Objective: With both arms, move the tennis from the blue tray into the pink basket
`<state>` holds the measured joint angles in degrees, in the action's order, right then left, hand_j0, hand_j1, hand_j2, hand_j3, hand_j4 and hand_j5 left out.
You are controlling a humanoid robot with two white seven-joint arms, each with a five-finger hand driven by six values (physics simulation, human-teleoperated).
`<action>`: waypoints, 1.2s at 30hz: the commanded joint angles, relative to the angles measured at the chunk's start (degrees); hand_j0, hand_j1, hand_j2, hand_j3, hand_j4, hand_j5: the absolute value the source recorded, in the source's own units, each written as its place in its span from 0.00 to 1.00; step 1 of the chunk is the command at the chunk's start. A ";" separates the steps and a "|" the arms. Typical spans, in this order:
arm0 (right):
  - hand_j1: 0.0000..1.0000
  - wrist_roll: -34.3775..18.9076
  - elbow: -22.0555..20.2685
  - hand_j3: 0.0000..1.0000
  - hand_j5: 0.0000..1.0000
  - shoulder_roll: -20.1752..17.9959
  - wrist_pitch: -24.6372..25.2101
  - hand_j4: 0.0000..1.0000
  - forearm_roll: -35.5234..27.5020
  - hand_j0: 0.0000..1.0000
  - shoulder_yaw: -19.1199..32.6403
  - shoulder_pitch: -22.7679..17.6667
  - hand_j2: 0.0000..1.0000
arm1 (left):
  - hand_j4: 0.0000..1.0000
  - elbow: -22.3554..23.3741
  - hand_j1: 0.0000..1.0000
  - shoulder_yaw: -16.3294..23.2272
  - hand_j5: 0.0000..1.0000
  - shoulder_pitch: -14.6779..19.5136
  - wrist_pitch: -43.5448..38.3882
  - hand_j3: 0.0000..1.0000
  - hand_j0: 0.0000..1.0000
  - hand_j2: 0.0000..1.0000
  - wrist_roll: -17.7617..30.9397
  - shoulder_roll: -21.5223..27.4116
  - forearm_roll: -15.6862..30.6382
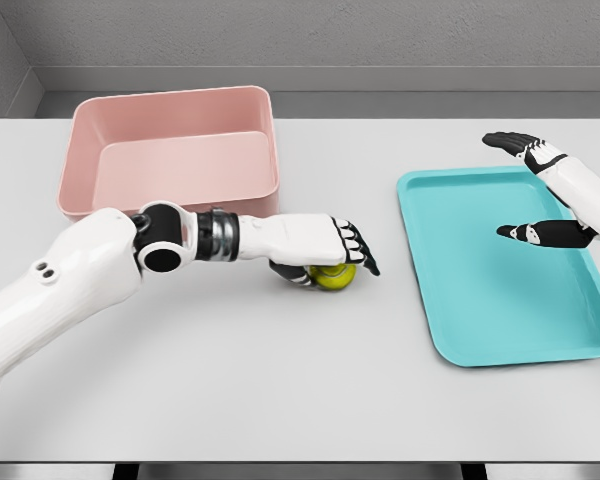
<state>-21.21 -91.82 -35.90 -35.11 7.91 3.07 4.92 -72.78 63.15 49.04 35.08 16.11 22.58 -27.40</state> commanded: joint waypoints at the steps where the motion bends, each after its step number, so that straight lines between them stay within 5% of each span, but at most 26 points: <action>1: 1.00 0.03 -0.03 1.00 1.00 -0.05 0.11 1.00 -0.44 1.00 0.01 0.00 1.00 | 0.81 0.80 0.81 -0.05 0.81 -0.09 -0.08 0.81 0.81 0.81 -0.03 -0.17 0.33; 10: 1.00 0.03 -0.03 1.00 1.00 -0.05 0.11 1.00 -0.44 1.00 0.01 0.00 1.00 | 0.55 1.24 0.55 -0.05 0.55 -0.53 -0.08 0.55 0.55 0.55 3.40 -0.08 0.68; 36: 1.00 0.03 0.06 1.00 1.00 -0.05 0.11 1.00 -0.44 1.00 0.01 0.00 1.00 | 0.56 -4.47 0.56 -1.54 0.56 4.31 -0.08 0.56 0.56 0.56 3.40 4.75 2.44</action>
<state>-21.21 -91.73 -35.90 -35.10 7.91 3.07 4.92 -77.15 61.98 53.52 35.09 19.55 27.11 -25.41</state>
